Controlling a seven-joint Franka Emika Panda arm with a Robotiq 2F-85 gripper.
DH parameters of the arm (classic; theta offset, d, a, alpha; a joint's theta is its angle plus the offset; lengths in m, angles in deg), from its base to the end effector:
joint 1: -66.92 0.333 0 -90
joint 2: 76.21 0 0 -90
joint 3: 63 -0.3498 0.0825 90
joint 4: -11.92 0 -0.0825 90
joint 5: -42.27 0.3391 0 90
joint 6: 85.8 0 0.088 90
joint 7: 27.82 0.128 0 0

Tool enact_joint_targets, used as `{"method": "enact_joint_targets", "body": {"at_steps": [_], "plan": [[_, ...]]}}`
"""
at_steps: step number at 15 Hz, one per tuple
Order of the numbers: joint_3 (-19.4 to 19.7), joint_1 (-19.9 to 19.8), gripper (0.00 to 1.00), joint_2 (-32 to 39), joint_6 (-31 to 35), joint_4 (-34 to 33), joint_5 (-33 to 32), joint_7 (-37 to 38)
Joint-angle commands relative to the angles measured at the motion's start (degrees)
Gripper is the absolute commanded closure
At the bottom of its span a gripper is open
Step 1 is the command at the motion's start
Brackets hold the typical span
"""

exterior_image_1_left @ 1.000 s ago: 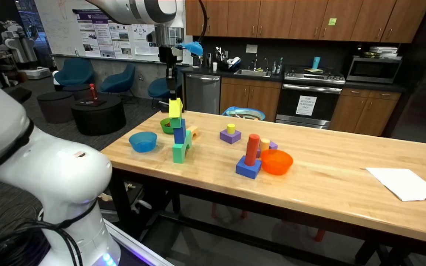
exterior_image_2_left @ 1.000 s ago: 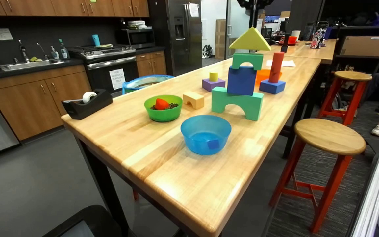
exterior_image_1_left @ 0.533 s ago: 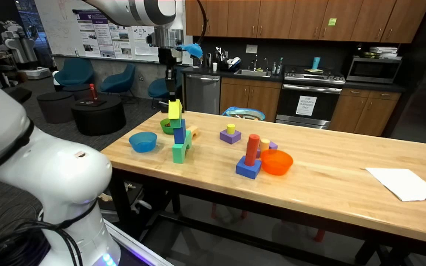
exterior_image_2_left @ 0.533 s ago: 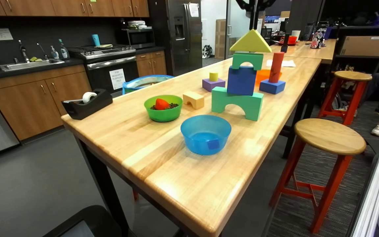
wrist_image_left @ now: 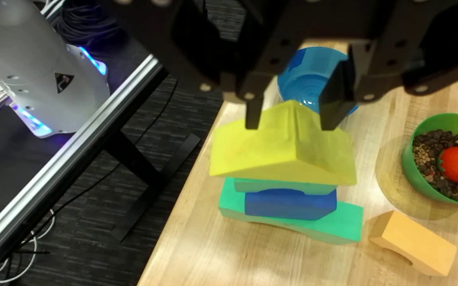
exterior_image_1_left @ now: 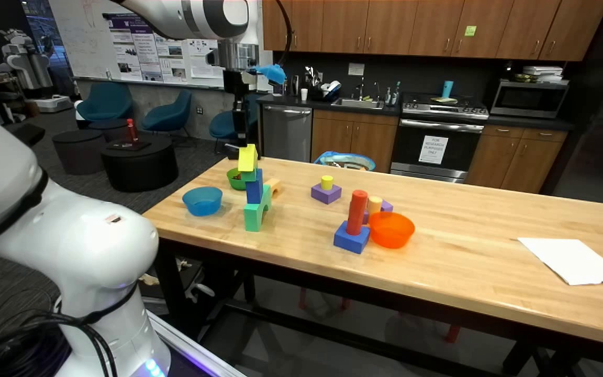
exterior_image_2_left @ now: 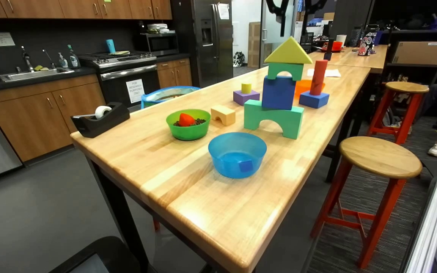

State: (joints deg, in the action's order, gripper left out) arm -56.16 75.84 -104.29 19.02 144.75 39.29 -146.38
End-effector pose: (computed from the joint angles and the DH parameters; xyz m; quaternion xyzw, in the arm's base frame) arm 0.3463 0.0002 0.5445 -0.4832 -0.8755 -0.0021 0.0021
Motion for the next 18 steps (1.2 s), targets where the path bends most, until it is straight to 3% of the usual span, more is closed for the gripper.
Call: {"method": "enact_joint_targets", "body": {"at_steps": [1,5,13,18], "plan": [[-0.9,-0.97,0.27,-0.77,0.05,0.38,0.95,0.37],[-1.51,-1.06,0.02,-2.78,-0.54,1.46,0.6,1.3],[-4.26,-0.35,0.0,-15.89,-1.3,10.4,-2.26,3.38],[-3.89,0.4,0.0,-27.01,-0.2,18.54,-6.55,1.38]]}}
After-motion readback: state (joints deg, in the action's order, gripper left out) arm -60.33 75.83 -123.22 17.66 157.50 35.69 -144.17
